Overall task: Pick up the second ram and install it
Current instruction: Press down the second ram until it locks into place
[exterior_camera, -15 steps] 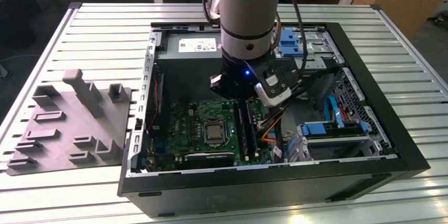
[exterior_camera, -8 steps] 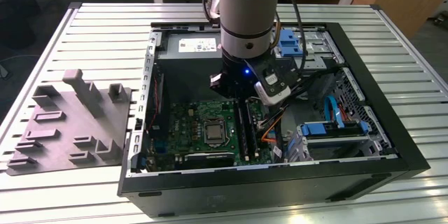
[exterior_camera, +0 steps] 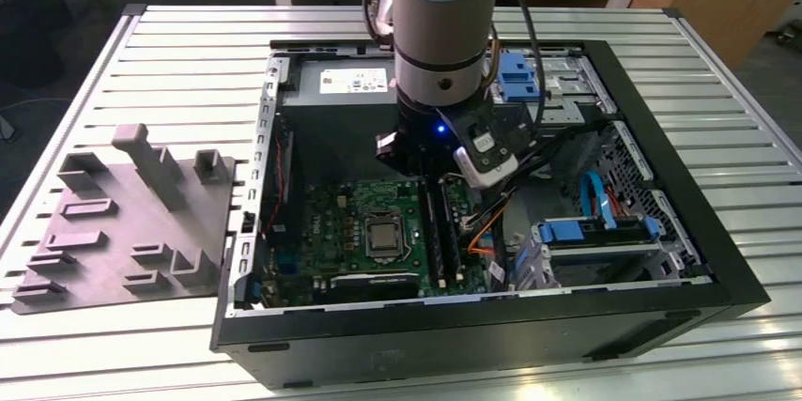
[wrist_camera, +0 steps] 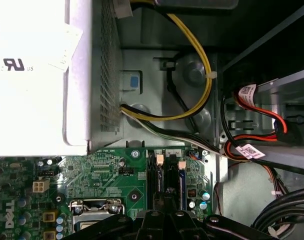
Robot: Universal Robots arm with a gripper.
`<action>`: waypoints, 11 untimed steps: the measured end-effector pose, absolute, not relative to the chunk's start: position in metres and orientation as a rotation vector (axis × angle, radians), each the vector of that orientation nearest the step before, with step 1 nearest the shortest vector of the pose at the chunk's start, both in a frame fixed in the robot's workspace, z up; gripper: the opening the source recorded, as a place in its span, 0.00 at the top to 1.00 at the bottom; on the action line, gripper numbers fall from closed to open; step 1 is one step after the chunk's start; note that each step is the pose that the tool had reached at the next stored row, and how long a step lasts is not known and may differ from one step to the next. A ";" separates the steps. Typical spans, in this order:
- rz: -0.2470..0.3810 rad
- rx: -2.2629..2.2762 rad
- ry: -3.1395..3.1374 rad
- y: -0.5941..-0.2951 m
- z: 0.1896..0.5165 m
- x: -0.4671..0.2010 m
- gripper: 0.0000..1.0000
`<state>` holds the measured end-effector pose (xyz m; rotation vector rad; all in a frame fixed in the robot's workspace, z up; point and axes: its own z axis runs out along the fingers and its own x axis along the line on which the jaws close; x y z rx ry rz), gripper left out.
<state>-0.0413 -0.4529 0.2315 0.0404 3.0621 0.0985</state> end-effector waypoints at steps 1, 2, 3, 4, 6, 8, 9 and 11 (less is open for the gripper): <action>0.099 0.040 3.062 -0.453 0.231 -0.041 0.90; 0.099 0.040 3.062 -0.453 0.230 -0.041 0.90; 0.099 0.040 3.062 -0.453 0.229 -0.041 0.90; 0.099 0.040 3.062 -0.453 0.228 -0.041 0.90; 0.099 0.040 3.062 -0.453 0.227 -0.041 0.90; 0.099 0.041 3.062 -0.452 0.227 -0.041 0.90; 0.099 0.041 3.062 -0.452 0.227 -0.041 0.90; 0.099 0.040 3.062 -0.451 0.227 -0.041 0.90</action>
